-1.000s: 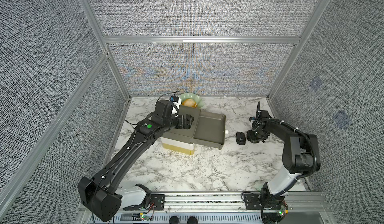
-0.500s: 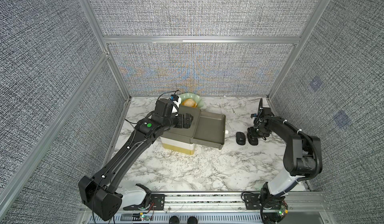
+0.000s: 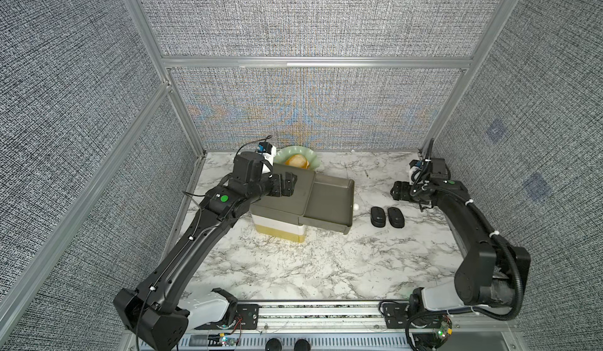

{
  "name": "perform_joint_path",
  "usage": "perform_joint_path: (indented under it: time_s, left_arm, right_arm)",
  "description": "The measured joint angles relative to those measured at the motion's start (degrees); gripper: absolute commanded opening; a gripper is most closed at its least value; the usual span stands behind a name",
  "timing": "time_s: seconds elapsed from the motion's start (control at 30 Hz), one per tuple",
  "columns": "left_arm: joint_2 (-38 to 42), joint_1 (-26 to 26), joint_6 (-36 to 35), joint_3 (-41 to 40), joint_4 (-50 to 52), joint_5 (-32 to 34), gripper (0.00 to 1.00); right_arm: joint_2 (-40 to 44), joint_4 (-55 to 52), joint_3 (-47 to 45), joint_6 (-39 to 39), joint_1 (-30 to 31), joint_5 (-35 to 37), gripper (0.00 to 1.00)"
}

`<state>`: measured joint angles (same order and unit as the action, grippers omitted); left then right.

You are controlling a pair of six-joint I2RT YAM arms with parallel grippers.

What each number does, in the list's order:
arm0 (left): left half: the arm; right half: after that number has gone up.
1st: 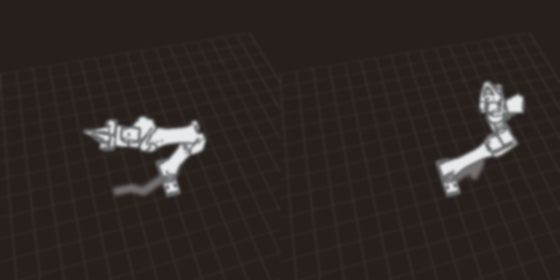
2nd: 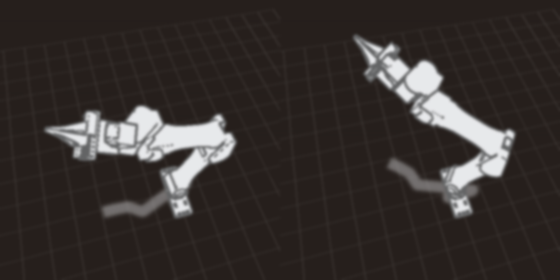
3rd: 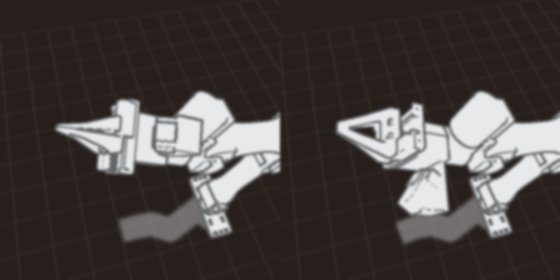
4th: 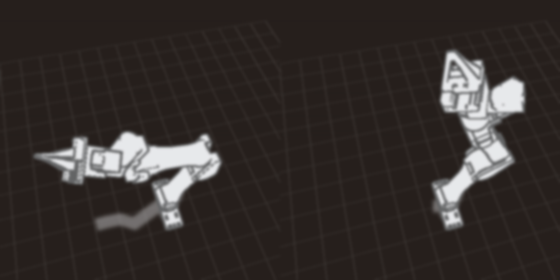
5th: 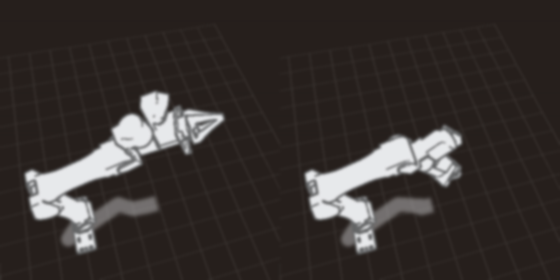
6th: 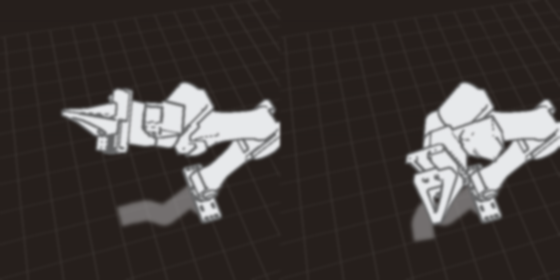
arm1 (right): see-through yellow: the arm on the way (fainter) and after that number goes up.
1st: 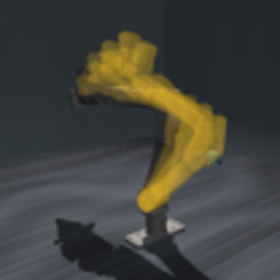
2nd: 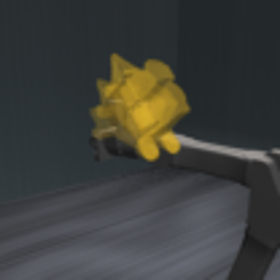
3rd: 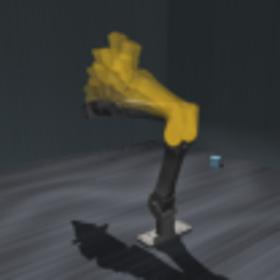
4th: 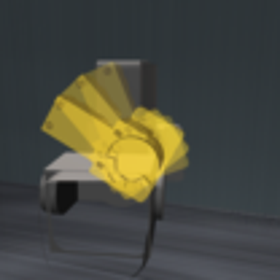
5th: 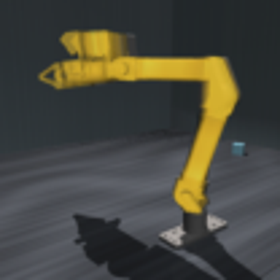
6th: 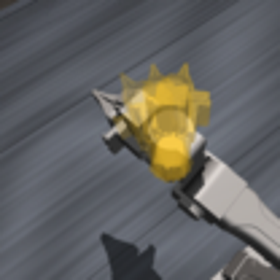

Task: Take the mice out of the drawer
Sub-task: Place the mouse at the center of the board, then close the drawer of the storage box.

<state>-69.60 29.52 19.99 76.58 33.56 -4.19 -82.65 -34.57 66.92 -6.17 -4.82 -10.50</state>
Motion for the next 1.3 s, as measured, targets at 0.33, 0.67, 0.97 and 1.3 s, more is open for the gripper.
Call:
perform_joint_path:
  time_s: [0.33, 0.67, 0.97, 1.3]
  left_arm:
    - [2.1, -7.8, -1.5, -3.3, 2.2, 1.2, 1.0]
    - [-2.3, -11.1, -1.0, -6.1, 1.9, -0.3, 1.0]
    - [-5.6, -11.3, -0.5, -7.3, 0.3, -2.4, 0.99]
    - [-7.4, -11.5, -0.6, -7.6, -1.9, -3.5, 0.99]
  right_arm:
    - [6.1, 1.2, -6.4, -15.6, 10.6, -7.6, 0.72]
    - [2.4, 3.5, -4.1, -20.5, 20.7, -5.0, 0.66]
    - [-2.3, 6.3, 1.2, -23.0, 27.5, -5.0, 0.66]
    - [-9.1, 13.8, 5.8, -27.2, 33.2, -7.5, 0.66]
